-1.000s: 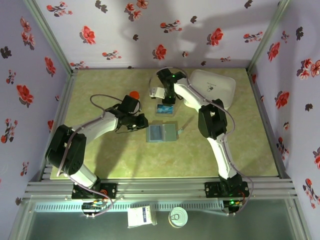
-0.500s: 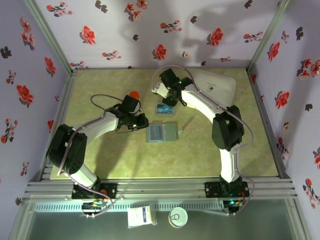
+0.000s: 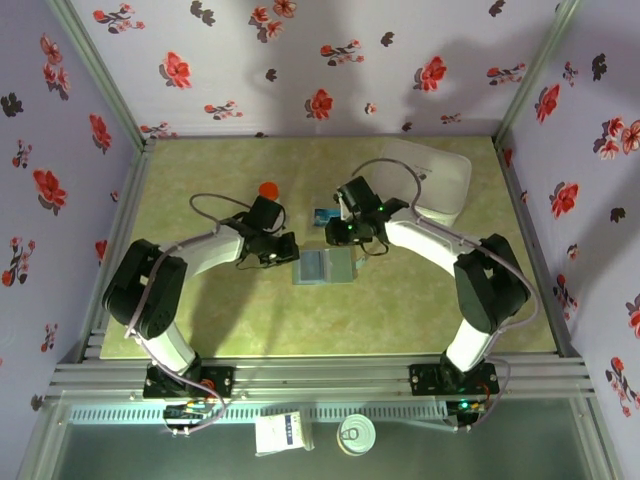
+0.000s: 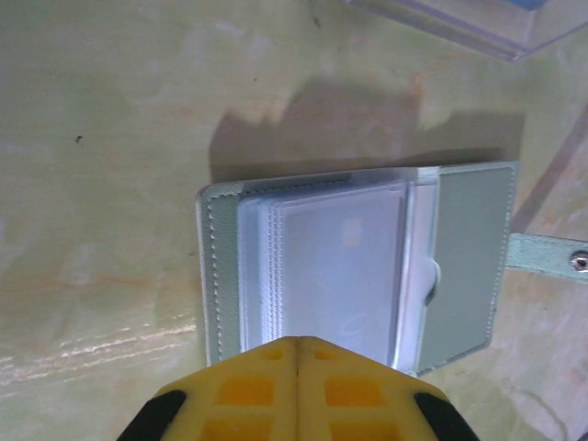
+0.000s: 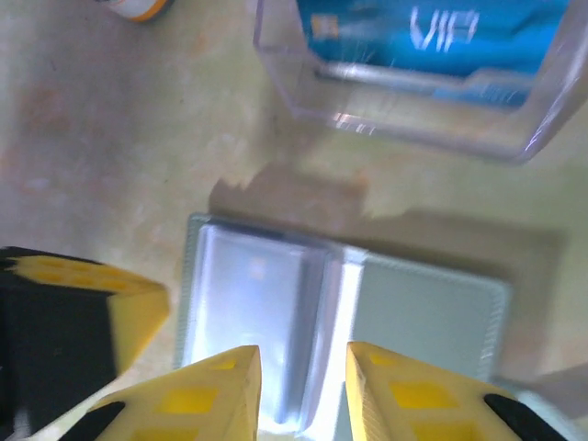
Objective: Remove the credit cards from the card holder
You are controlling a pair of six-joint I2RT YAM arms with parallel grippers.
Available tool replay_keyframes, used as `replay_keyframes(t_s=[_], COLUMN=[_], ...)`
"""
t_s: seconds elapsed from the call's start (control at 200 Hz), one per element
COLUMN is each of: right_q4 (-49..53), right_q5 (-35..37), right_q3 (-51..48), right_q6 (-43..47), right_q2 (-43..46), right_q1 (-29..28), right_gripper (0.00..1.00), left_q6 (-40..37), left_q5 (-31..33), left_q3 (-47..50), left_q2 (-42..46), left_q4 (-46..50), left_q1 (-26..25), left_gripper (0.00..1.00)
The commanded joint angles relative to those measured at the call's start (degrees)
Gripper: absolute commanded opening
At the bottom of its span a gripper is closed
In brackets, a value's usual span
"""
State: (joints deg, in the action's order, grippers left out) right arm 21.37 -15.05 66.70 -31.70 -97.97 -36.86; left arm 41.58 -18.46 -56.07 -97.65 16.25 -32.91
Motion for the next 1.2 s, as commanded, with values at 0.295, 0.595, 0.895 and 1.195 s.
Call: replay_keyframes(t_s=[0.295, 0.595, 0.895, 1.195], right_q4=[-12.8, -13.4, -11.5, -5.7], right_q5=[-12.7, -14.2, -15.0, -9.9], right_q3=[-4.9, -4.1, -2.2, -0.9], right_q6=[-13.7, -13.8, -12.5, -9.5], right_q2=[-1.9, -5.9, -9.9, -10.3], right_q1=[-1.1, -1.6, -2.7, -3.0], right_gripper=[0.35, 0.32, 0.31, 0.30], left_q6=[-2.5, -2.7, -3.0, -3.6], left_q5=[1.6, 3.3, 3.1, 3.6], left_q3=[0.3, 1.0, 0.9, 0.6], left_q2=[-3.3, -1.1, -3.3, -3.7], left_q4=[1.6, 1.6, 1.7, 3.3], left_q1=[-0.7, -1.0, -0.9, -0.7], left_gripper=[0.01, 0.03, 0.00, 0.00])
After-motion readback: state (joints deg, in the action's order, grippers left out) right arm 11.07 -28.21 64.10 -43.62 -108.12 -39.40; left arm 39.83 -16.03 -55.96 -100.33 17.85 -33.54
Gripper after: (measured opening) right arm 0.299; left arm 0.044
